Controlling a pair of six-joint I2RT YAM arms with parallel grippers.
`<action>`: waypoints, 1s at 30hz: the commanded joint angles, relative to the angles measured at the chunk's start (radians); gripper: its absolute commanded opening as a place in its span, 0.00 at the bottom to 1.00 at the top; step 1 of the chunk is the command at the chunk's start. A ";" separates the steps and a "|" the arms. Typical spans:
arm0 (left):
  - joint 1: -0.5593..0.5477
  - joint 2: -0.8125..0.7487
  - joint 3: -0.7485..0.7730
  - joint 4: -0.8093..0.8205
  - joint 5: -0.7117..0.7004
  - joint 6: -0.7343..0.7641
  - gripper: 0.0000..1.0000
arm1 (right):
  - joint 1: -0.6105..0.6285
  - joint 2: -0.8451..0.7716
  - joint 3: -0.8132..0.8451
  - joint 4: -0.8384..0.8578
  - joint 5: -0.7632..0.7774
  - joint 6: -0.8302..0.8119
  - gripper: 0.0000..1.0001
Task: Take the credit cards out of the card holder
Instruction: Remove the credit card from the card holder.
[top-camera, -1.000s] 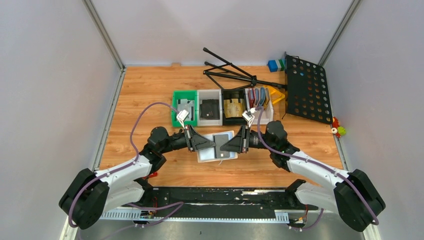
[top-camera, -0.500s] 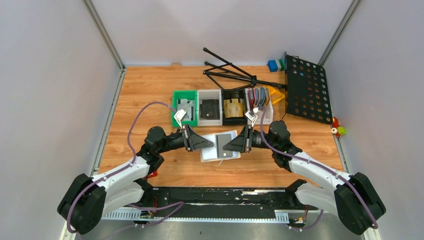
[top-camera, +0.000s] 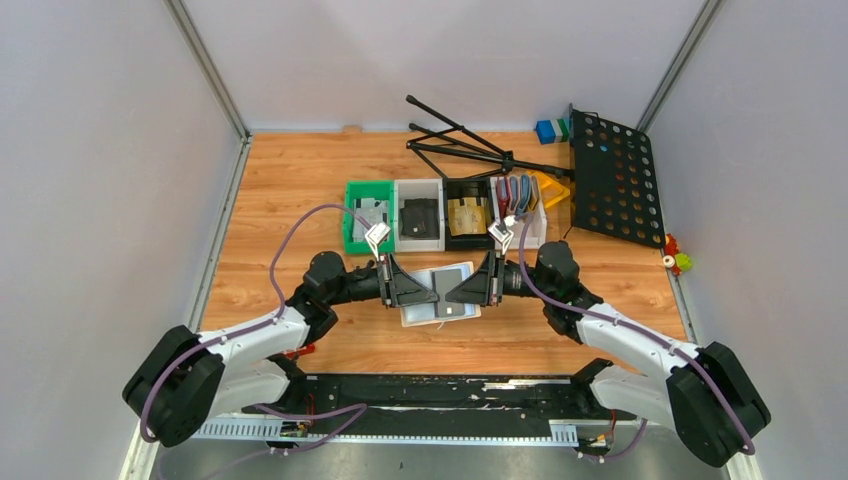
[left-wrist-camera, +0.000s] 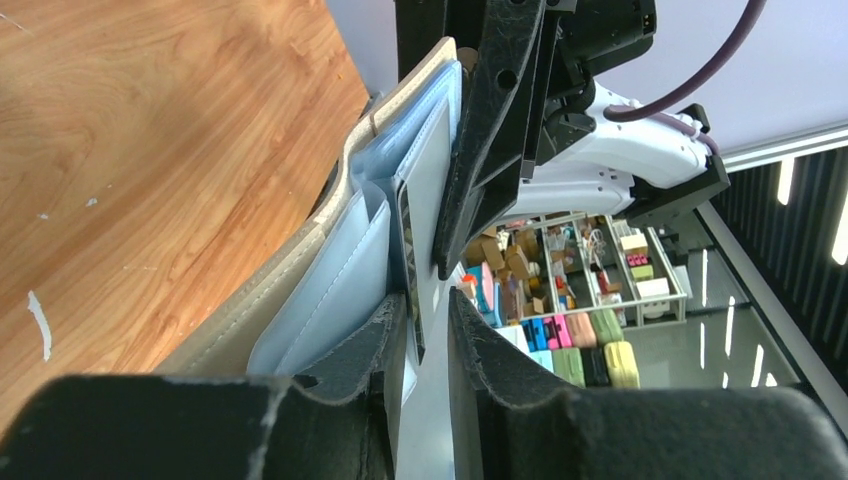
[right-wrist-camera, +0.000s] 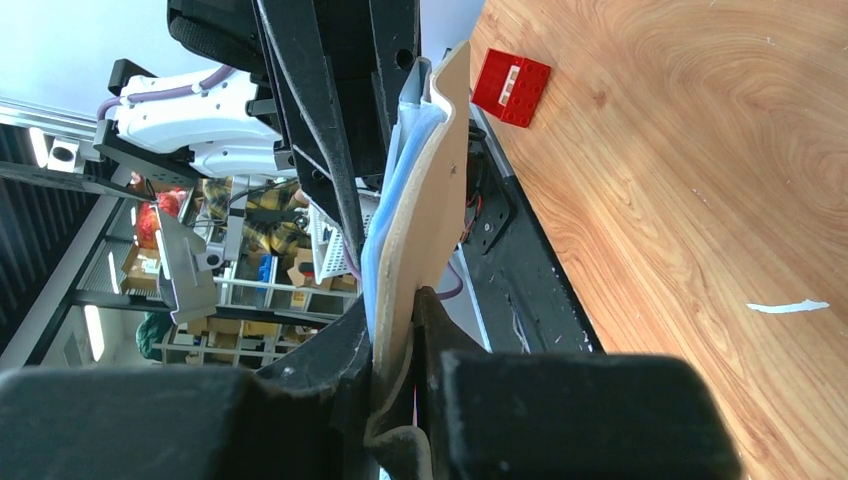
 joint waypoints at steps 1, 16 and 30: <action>-0.008 0.017 0.032 0.093 0.006 -0.005 0.26 | 0.010 0.004 0.018 0.106 -0.018 0.021 0.00; 0.037 0.001 -0.016 0.101 -0.003 -0.018 0.00 | -0.007 -0.023 0.006 0.047 -0.024 -0.003 0.34; 0.072 -0.082 -0.013 -0.061 0.030 0.057 0.00 | -0.023 -0.043 -0.013 0.002 -0.023 -0.021 0.08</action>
